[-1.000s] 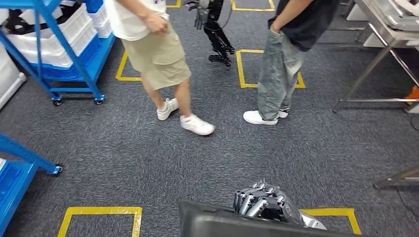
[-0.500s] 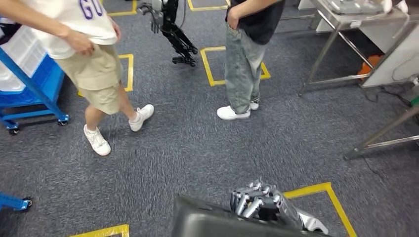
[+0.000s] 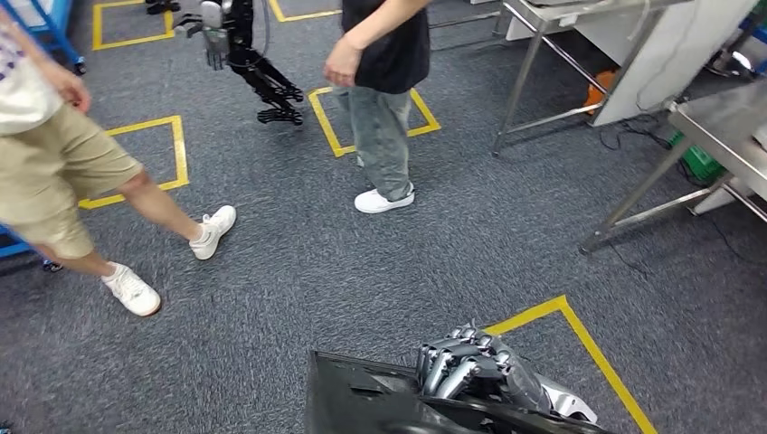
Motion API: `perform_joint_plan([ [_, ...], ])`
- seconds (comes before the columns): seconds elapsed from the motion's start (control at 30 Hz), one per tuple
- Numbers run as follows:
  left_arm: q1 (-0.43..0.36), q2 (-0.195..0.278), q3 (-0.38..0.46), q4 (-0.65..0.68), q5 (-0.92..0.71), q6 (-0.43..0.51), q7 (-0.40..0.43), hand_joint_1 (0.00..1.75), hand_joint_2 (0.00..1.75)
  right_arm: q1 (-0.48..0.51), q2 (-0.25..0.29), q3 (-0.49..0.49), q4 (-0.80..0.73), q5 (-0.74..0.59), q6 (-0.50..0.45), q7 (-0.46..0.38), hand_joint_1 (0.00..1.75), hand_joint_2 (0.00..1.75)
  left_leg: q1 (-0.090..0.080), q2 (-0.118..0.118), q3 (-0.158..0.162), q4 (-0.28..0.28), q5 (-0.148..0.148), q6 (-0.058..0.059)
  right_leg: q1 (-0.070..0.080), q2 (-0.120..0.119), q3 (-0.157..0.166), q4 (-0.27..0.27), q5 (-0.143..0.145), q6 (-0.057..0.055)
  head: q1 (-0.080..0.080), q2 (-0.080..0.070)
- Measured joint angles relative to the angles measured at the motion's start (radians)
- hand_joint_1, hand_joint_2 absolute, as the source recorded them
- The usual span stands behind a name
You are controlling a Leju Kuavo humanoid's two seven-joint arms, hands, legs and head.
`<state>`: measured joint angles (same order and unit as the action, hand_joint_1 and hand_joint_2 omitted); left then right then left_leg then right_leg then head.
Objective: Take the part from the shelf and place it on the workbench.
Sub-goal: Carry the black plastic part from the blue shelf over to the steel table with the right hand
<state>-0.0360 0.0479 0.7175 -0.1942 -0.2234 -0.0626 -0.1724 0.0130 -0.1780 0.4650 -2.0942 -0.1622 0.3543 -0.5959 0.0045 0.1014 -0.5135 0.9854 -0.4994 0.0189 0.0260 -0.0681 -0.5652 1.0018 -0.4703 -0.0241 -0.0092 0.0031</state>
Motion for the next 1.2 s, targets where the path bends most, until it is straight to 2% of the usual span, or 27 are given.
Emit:
perform_joint_plan([
  [0.07, -0.003, -0.002, 0.001, 0.0, -0.004, -0.001, 0.0, 0.0, 1.75, 0.003, 0.0, 0.0, -0.001, 0.0, -0.003, -0.001, 1.75, 1.75, -0.001, 0.014, 0.007, -0.002, -0.006, -0.009, -0.004, 0.023, 0.004, -0.011, 0.005, -0.006, 0.0, 0.0],
  [0.1, -0.005, -0.003, 0.002, 0.0, -0.005, -0.001, -0.001, 0.0, 1.75, 0.004, -0.001, 0.0, -0.001, -0.001, -0.004, -0.002, 1.75, 1.75, 0.0, 0.001, 0.006, 0.008, -0.016, -0.013, -0.008, 0.033, 0.009, -0.02, 0.009, -0.01, 0.0, 0.0],
  [0.13, -0.006, -0.003, 0.002, 0.0, -0.009, -0.001, -0.001, 0.0, 1.75, 0.003, -0.001, 0.0, -0.001, -0.001, -0.004, -0.002, 1.75, 1.75, 0.0, -0.023, -0.005, 0.038, -0.036, -0.017, -0.014, 0.043, 0.015, -0.028, 0.014, -0.014, -0.001, 0.0],
  [0.2, -0.005, -0.004, 0.002, 0.0, -0.014, 0.001, 0.001, 0.0, 1.75, 0.001, -0.001, 0.002, -0.001, -0.003, -0.005, -0.002, 1.75, 1.75, 0.003, -0.077, -0.063, 0.159, -0.097, -0.023, -0.018, 0.064, 0.017, -0.033, 0.017, -0.019, -0.001, 0.0],
  [0.23, -0.002, -0.004, 0.003, 0.0, -0.017, 0.001, 0.003, 0.0, 1.75, 0.001, -0.001, 0.004, -0.001, -0.004, -0.006, 0.0, 1.75, 1.75, 0.005, -0.089, -0.099, 0.228, -0.122, -0.026, -0.019, 0.077, 0.015, -0.03, 0.017, -0.02, -0.001, 0.0],
  [0.27, 0.0, -0.004, 0.003, 0.0, -0.019, 0.002, 0.005, 0.0, 1.75, 0.001, -0.001, 0.006, 0.0, -0.005, -0.007, 0.001, 1.75, 1.75, 0.006, -0.093, -0.126, 0.275, -0.131, -0.028, -0.019, 0.09, 0.013, -0.026, 0.016, -0.02, -0.001, 0.0],
  [0.3, 0.001, -0.005, 0.003, 0.0, -0.021, 0.002, 0.006, 0.0, 1.75, 0.002, -0.001, 0.007, 0.0, -0.005, -0.008, 0.002, 1.75, 1.75, 0.008, -0.095, -0.136, 0.285, -0.12, -0.03, -0.02, 0.104, 0.012, -0.022, 0.015, -0.019, -0.001, 0.0],
  [0.33, 0.001, -0.005, 0.003, 0.0, -0.023, 0.002, 0.007, 0.0, 1.75, 0.002, -0.001, 0.008, 0.0, -0.005, -0.009, 0.002, 1.75, 1.75, 0.009, -0.097, -0.127, 0.254, -0.089, -0.032, -0.021, 0.118, 0.011, -0.018, 0.013, -0.017, -0.001, 0.0],
  [0.37, 0.001, -0.006, 0.003, 0.0, -0.024, 0.002, 0.007, 0.0, 1.75, 0.002, -0.001, 0.008, 0.0, -0.005, -0.009, 0.002, 1.75, 1.75, 0.012, -0.105, -0.102, 0.191, -0.047, -0.034, -0.024, 0.131, 0.011, -0.013, 0.01, -0.013, -0.001, 0.0],
  [0.43, 0.0, -0.006, 0.003, 0.0, -0.026, 0.002, 0.007, 0.0, 1.75, 0.002, -0.001, 0.01, 0.0, -0.006, -0.01, 0.002, 1.75, 1.75, 0.017, -0.145, -0.047, 0.064, 0.006, -0.035, -0.025, 0.155, 0.007, -0.003, 0.005, -0.003, -0.001, 0.0],
  [0.5, 0.0, -0.007, 0.003, 0.0, -0.028, 0.002, 0.008, 0.0, 1.75, 0.002, -0.001, 0.012, 0.0, -0.006, -0.01, 0.003, 1.75, 1.75, 0.018, -0.167, -0.025, 0.013, 0.014, -0.027, -0.026, 0.177, -0.001, -0.001, 0.007, 0.008, 0.0, 0.0],
  [0.57, -0.003, -0.008, 0.003, 0.0, -0.028, 0.002, 0.009, 0.0, 1.75, 0.003, -0.001, 0.013, 0.0, -0.006, -0.01, 0.003, 1.75, 1.75, 0.016, -0.148, -0.022, 0.007, 0.018, -0.014, -0.029, 0.189, -0.007, -0.002, 0.01, 0.018, -0.001, 0.0],
  [0.6, -0.005, -0.008, 0.003, 0.0, -0.028, 0.002, 0.008, 0.0, 1.75, 0.004, -0.001, 0.013, 0.0, -0.006, -0.01, 0.003, 1.75, 1.75, 0.017, -0.138, -0.022, 0.005, 0.02, -0.006, -0.029, 0.175, -0.012, 0.008, 0.003, 0.023, 0.0, 0.0],
  [0.63, -0.006, -0.009, 0.003, 0.0, -0.028, 0.001, 0.006, 0.0, 1.75, 0.003, -0.001, 0.014, 0.0, -0.007, -0.01, 0.003, 1.75, 1.75, 0.018, -0.127, -0.021, 0.003, 0.021, 0.001, -0.028, 0.151, -0.025, 0.035, -0.015, 0.028, 0.0, 0.0],
  [0.7, -0.003, -0.009, 0.004, 0.0, -0.028, -0.002, 0.0, 0.0, 1.75, 0.001, -0.001, 0.014, 0.0, -0.007, -0.011, 0.003, 1.75, 1.75, 0.016, -0.102, -0.022, 0.001, 0.02, 0.011, -0.029, 0.095, -0.079, 0.151, -0.077, 0.037, 0.0, 0.0],
  [0.73, -0.001, -0.009, 0.004, 0.0, -0.028, -0.004, -0.003, 0.0, 1.75, 0.001, -0.001, 0.015, 0.001, -0.008, -0.011, 0.004, 1.75, 1.75, 0.015, -0.088, -0.022, 0.002, 0.019, 0.014, -0.031, 0.083, -0.114, 0.222, -0.107, 0.04, 0.0, 0.0],
  [0.77, 0.001, -0.009, 0.005, 0.0, -0.028, -0.004, -0.003, 0.0, 1.75, 0.001, -0.001, 0.015, 0.002, -0.009, -0.012, 0.005, 1.75, 1.75, 0.014, -0.075, -0.022, 0.002, 0.018, 0.014, -0.033, 0.077, -0.141, 0.275, -0.123, 0.043, 0.0, 0.0],
  [0.8, 0.001, -0.009, 0.005, 0.0, -0.028, -0.003, -0.002, 0.0, 1.75, 0.001, -0.001, 0.015, 0.004, -0.01, -0.013, 0.006, 1.75, 1.75, 0.013, -0.063, -0.021, 0.002, 0.017, 0.014, -0.035, 0.075, -0.152, 0.295, -0.119, 0.044, 0.0, 0.0],
  [0.83, 0.001, -0.009, 0.005, 0.0, -0.029, -0.001, 0.002, 0.0, 1.75, 0.001, -0.001, 0.015, 0.005, -0.013, -0.014, 0.009, 1.75, 1.75, 0.013, -0.051, -0.019, 0.002, 0.015, 0.013, -0.035, 0.072, -0.142, 0.273, -0.097, 0.043, 0.0, 0.0],
  [0.87, 0.0, -0.01, 0.005, 0.0, -0.03, 0.002, 0.006, 0.0, 1.75, 0.001, -0.001, 0.015, 0.006, -0.015, -0.016, 0.012, 1.75, 1.75, 0.013, -0.04, -0.015, 0.002, 0.012, 0.012, -0.034, 0.063, -0.113, 0.214, -0.061, 0.04, 0.0, 0.0],
  [0.93, -0.001, -0.014, 0.005, 0.0, -0.031, 0.004, 0.012, 0.0, 1.75, -0.001, -0.001, 0.015, 0.007, -0.02, -0.018, 0.018, 1.75, 1.75, 0.011, -0.021, -0.007, 0.002, 0.006, 0.005, -0.023, 0.019, -0.04, 0.069, -0.003, 0.027, 0.0, 0.0],
  [0.97, -0.001, -0.015, 0.005, 0.0, -0.031, 0.004, 0.012, 0.0, 1.75, -0.003, -0.001, 0.015, 0.007, -0.022, -0.019, 0.019, 1.75, 1.75, 0.009, -0.012, -0.005, 0.003, 0.003, 0.001, -0.017, 0.002, -0.018, 0.024, 0.009, 0.021, 0.0, 0.0],
  [1.0, -0.001, -0.016, 0.005, 0.0, -0.031, 0.004, 0.013, 0.0, 1.75, -0.004, -0.001, 0.016, 0.007, -0.023, -0.02, 0.02, 1.75, 1.75, 0.008, -0.002, -0.003, 0.002, 0.0, -0.004, -0.011, -0.007, -0.01, 0.003, 0.009, 0.016, 0.0, 0.0],
  [1.07, -0.002, -0.018, 0.006, 0.0, -0.031, 0.003, 0.012, 0.0, 1.75, -0.007, -0.001, 0.016, 0.007, -0.027, -0.021, 0.021, 1.75, 1.75, 0.006, 0.018, 0.003, -0.002, -0.006, -0.014, -0.011, 0.014, -0.009, -0.004, 0.01, 0.008, -0.001, 0.0],
  [1.1, -0.004, -0.019, 0.006, 0.0, -0.032, 0.002, 0.012, 0.0, 1.75, -0.009, 0.0, 0.016, 0.006, -0.03, -0.021, 0.021, 1.75, 1.75, 0.007, 0.012, 0.006, 0.001, -0.012, -0.019, -0.014, 0.026, -0.006, -0.011, 0.013, 0.004, 0.0, 0.0],
  [1.13, -0.006, -0.019, 0.006, 0.0, -0.033, 0.002, 0.012, 0.0, 1.75, -0.013, 0.0, 0.016, 0.006, -0.033, -0.021, 0.023, 1.75, 1.75, 0.007, -0.009, 0.002, 0.018, -0.027, -0.023, -0.018, 0.037, -0.002, -0.018, 0.016, -0.001, -0.001, 0.0],
  [1.2, -0.006, -0.02, 0.006, 0.0, -0.037, 0.004, 0.014, 0.0, 1.75, -0.024, 0.001, 0.017, 0.006, -0.038, -0.022, 0.029, 1.75, 1.75, 0.009, -0.069, -0.04, 0.119, -0.082, -0.029, -0.021, 0.058, 0.003, -0.024, 0.019, -0.009, -0.001, 0.0],
])
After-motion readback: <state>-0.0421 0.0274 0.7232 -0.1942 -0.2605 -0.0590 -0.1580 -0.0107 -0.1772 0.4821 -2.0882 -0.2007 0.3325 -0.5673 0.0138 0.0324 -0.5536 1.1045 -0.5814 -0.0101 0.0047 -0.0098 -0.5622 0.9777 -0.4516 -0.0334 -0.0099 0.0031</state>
